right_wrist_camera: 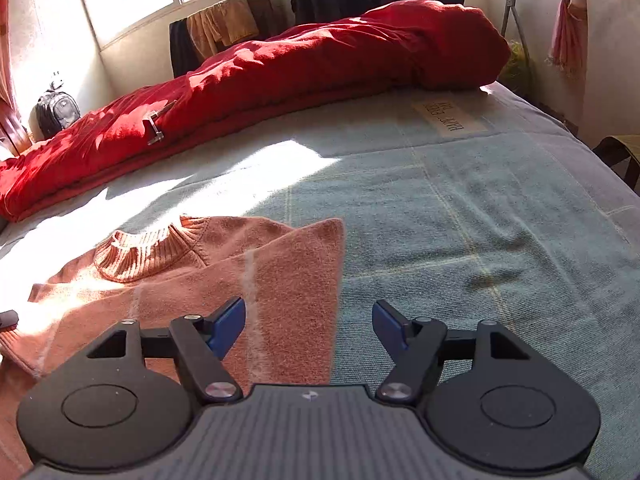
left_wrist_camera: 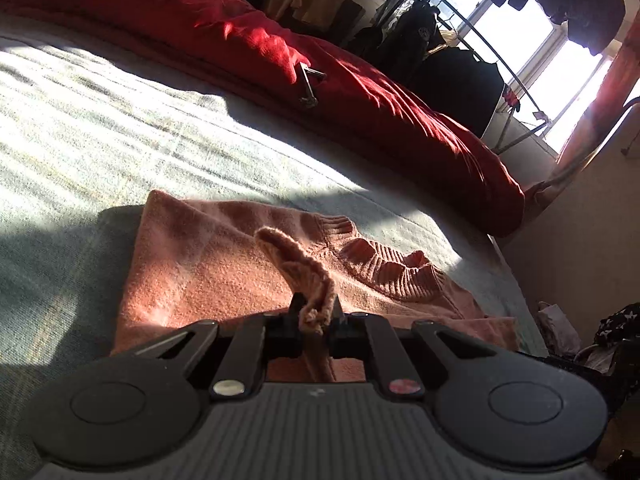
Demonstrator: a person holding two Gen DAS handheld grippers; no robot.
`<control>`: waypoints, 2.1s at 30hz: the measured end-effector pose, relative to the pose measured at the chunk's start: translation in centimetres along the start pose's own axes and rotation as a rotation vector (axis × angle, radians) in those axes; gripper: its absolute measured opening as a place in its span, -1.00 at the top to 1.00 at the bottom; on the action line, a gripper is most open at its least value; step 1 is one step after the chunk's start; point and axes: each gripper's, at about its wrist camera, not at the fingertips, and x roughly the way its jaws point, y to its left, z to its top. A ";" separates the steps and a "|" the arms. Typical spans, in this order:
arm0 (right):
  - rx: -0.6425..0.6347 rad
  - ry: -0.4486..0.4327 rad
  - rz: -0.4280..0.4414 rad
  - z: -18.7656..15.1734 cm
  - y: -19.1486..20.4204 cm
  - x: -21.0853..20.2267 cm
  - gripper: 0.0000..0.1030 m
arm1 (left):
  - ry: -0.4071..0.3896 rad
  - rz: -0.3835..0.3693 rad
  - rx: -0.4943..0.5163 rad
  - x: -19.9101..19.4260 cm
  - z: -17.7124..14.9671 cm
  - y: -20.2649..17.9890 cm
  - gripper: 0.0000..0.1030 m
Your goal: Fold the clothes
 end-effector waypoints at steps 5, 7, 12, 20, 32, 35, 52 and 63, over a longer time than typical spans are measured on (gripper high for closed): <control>0.125 0.030 0.142 -0.7 -2.7 2.0 0.63 | -0.003 -0.010 0.047 0.0 0.3 -1.2 0.84; 0.144 0.015 0.154 -0.7 -3.4 1.7 0.72 | -0.023 -0.041 0.071 -0.2 0.6 -2.1 0.84; 0.163 -0.008 0.060 0.1 -5.2 0.8 1.00 | -0.092 -0.114 0.172 -0.8 1.5 -5.1 0.84; 0.083 -0.020 0.186 0.1 -3.2 -3.3 0.47 | -0.109 -0.121 0.171 -1.5 1.7 -4.9 0.84; -0.659 0.086 -0.048 -6.3 7.0 -5.0 -0.28 | -0.073 -0.085 0.107 -1.2 1.0 -2.2 0.84; -0.811 0.074 -0.143 -8.3 7.7 -5.0 -0.28 | -0.064 -0.079 0.095 -1.0 0.8 -1.8 0.84; -0.706 0.015 -0.274 -7.8 5.5 -3.7 0.72 | -0.027 -0.131 0.154 0.2 0.1 -4.0 0.84; -0.664 0.008 -0.194 -7.8 5.8 -6.5 0.17 | -0.177 -0.165 0.199 -3.1 2.4 -4.2 0.84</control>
